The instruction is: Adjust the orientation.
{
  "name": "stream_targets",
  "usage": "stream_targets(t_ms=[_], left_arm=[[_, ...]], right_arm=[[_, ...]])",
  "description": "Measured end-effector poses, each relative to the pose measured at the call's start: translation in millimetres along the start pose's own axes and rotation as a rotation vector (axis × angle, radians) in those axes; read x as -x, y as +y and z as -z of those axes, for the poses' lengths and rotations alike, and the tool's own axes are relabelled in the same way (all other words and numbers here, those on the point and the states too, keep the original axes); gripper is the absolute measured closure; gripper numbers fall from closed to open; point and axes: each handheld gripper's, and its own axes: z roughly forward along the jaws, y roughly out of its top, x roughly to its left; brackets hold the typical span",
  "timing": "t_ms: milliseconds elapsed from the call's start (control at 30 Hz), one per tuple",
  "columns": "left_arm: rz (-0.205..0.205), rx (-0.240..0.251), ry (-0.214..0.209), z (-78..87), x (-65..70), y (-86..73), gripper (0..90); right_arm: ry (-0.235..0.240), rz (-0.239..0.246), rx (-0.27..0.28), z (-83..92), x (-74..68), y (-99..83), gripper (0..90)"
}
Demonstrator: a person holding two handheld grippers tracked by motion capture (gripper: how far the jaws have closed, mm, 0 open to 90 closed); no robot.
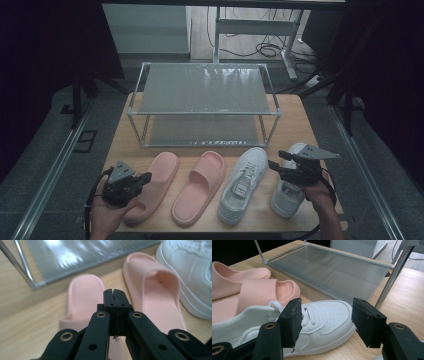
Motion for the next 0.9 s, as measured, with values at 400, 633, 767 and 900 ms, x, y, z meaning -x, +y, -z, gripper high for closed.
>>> stream_targets(t_ms=[400, 633, 767, 900], left_arm=[[-0.003, -0.095, -0.06, -20.6, 25.3, -32.5, 90.0], [0.027, -0.129, -0.05, -25.0, 29.7, -53.4, 90.0], [0.038, -0.142, -0.03, -26.7, 27.6, -59.9, 90.0], [0.039, -0.149, -0.008, -28.8, 25.0, -60.5, 90.0]], right_arm=[[0.004, 0.006, 0.0, 0.2, 0.4, 0.4, 42.0], [0.002, 0.007, 0.007, 2.6, -1.2, 1.0, 42.0], [0.003, 0.005, 0.005, 1.0, -1.4, 1.0, 42.0], [0.005, 0.005, 0.005, 0.6, -1.6, 0.7, 42.0]])
